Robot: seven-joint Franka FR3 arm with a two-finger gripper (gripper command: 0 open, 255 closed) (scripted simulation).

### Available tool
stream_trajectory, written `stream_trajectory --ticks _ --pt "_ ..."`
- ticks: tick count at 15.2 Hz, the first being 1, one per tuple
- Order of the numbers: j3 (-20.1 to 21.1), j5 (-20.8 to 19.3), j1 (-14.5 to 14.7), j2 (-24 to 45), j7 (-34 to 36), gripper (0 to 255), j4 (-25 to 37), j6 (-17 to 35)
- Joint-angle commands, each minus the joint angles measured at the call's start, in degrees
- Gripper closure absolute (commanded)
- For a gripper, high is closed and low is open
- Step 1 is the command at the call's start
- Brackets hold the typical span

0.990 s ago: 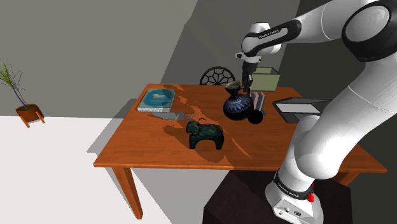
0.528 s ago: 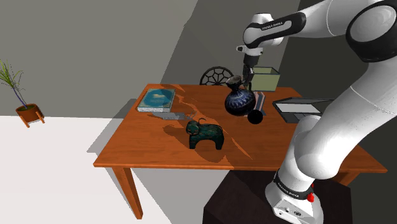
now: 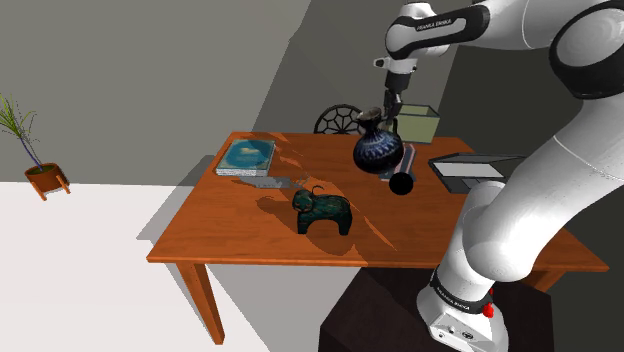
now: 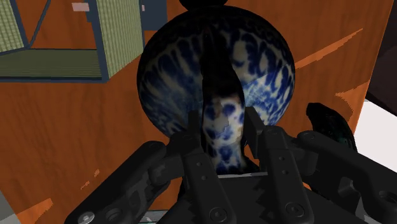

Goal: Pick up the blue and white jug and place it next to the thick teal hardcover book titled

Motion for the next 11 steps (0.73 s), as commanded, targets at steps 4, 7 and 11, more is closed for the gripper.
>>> stream_trajectory --ticks 4,7,11 --pt "0.4 0.4 0.2 0.2 -0.3 255 4.3 -3.8" --pt "0.6 0.7 0.4 0.4 -0.5 255 6.8 -6.1" --pt "0.8 1.2 0.7 1.0 -0.8 255 10.3 -9.1"
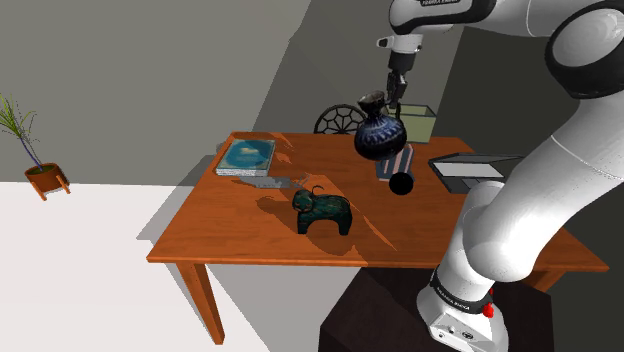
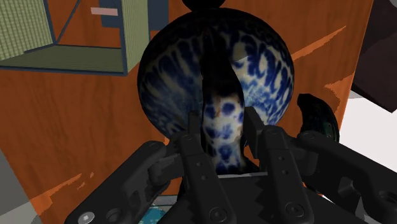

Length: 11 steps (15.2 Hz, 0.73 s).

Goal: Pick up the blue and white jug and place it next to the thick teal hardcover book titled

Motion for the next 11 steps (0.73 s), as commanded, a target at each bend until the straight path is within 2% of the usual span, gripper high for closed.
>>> stream_trajectory --ticks 1,11 --pt "0.1 0.2 0.1 0.2 -0.2 255 2.1 -1.6" --pt "-0.3 2.0 0.9 2.9 -1.6 255 12.0 -9.2"
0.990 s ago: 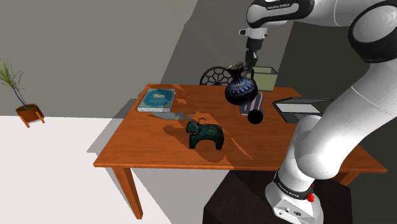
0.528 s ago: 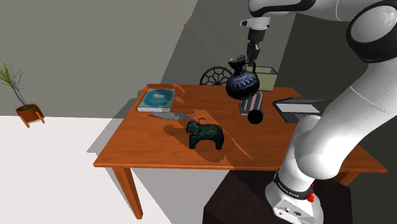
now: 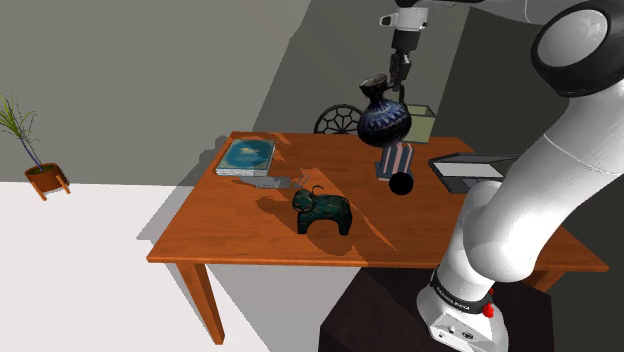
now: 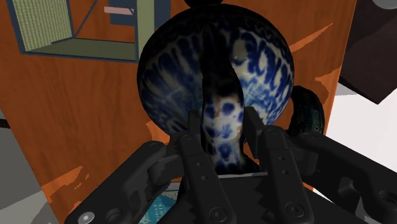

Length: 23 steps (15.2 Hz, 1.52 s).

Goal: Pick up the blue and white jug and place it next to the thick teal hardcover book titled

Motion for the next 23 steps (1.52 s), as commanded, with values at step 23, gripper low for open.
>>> stream_trajectory --ticks 23 --pt "-2.9 13.4 1.4 19.6 -1.4 255 16.1 -1.4"
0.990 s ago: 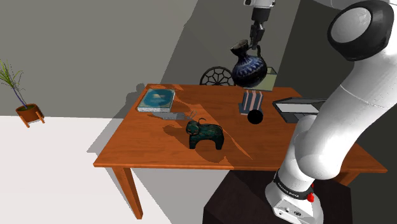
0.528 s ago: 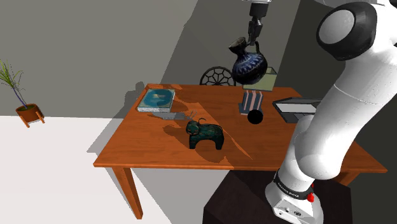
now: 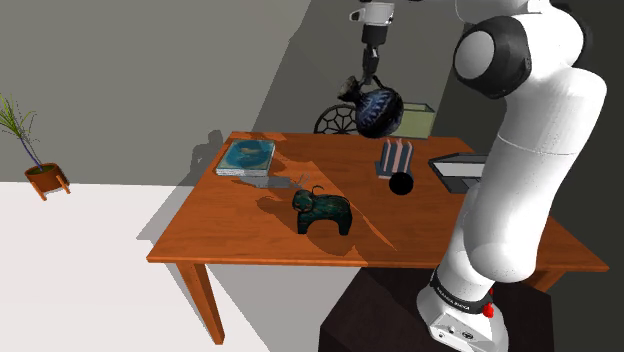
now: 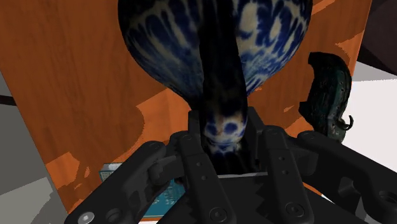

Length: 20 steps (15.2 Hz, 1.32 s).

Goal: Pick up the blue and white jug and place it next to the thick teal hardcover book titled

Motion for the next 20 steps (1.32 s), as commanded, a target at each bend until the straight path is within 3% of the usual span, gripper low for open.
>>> stream_trajectory --ticks 1,7,13,17,20 --pt "0.3 2.2 0.0 3.1 0.6 255 0.9 1.6" --pt "1.7 9.3 -2.2 13.7 1.0 255 6.1 4.3" --pt "4.6 15.9 -6.1 25.4 2.4 255 15.8 4.6" --pt "7.2 19.9 -10.1 34.5 4.5 255 26.5 3.0" --pt "9.8 22.9 -15.1 43.7 7.3 255 40.4 -0.8"
